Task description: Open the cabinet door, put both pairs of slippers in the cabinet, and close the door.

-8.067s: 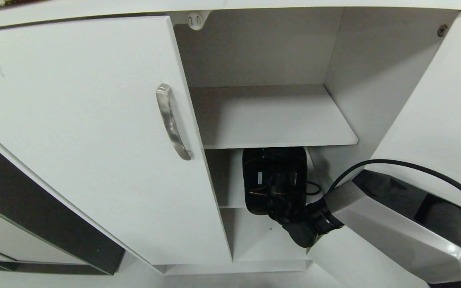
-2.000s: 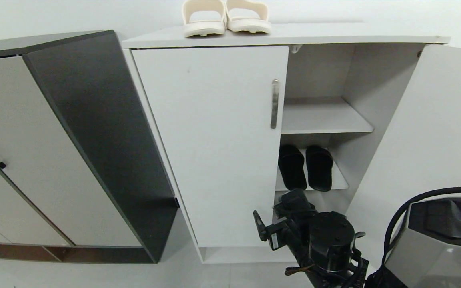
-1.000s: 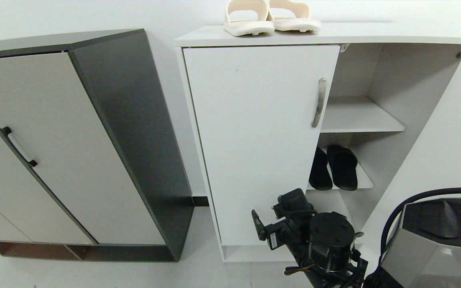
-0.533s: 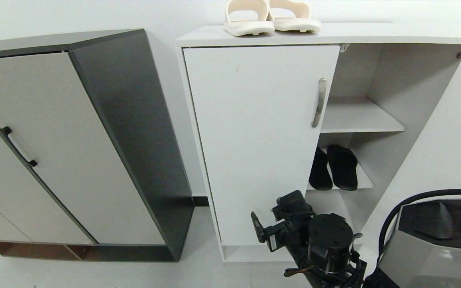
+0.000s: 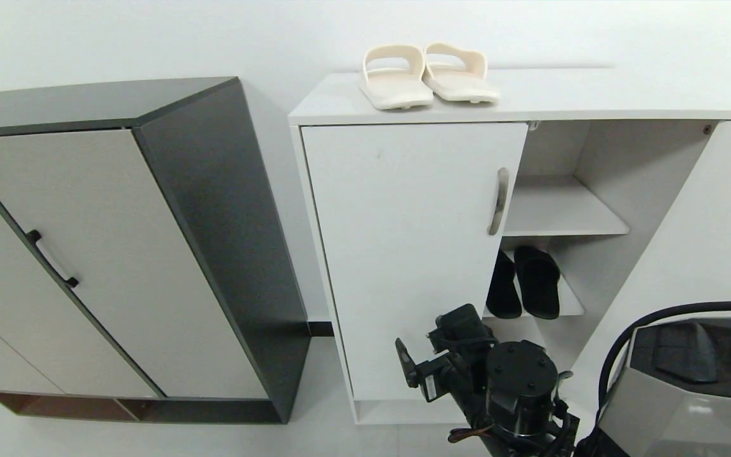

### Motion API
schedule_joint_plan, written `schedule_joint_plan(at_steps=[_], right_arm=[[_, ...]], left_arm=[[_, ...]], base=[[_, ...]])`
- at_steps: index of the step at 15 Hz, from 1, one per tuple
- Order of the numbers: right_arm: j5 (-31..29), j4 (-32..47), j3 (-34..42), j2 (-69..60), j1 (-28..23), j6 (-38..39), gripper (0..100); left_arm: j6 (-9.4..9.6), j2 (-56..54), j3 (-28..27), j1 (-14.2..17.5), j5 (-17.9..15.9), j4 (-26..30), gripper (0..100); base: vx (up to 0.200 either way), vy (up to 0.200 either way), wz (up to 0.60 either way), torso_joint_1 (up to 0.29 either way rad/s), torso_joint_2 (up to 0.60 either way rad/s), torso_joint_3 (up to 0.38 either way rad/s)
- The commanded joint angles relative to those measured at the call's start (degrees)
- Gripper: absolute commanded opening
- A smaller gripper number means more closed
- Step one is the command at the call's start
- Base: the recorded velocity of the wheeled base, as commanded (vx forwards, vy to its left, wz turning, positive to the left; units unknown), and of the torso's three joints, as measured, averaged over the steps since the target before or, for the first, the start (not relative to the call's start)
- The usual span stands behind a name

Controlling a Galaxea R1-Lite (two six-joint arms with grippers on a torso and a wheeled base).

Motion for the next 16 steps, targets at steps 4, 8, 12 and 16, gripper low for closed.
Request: schedule_joint_plan(at_steps=[4,8,12,16], right_arm=[[-0.03,-0.07,-0.08,0.08,-0.02,-0.01,100],[-0.03,-0.07,-0.08,0.08,-0.02,-0.01,100],[-0.03,-0.25,-0.08,0.08,-0.02,-0.01,100],[-0.03,-0.25,-0.08,0.08,-0.02,-0.01,100]], left_arm=[[-0.01,0.01,0.02,0.04,-0.01,0.04,0],[-0.01,0.01,0.02,0.04,-0.01,0.04,0],[-0.01,0.01,0.02,0.04,-0.01,0.04,0],[-0.01,0.01,0.02,0.04,-0.01,0.04,0]], base=[[0.0,0.0,0.0,0.113,-0.47,-0.347],[0.0,0.0,0.0,0.145,-0.47,-0.322],[0.0,0.0,0.0,0.171,-0.48,-0.31],[0.0,0.0,0.0,0.2,-0.5,-0.308]])
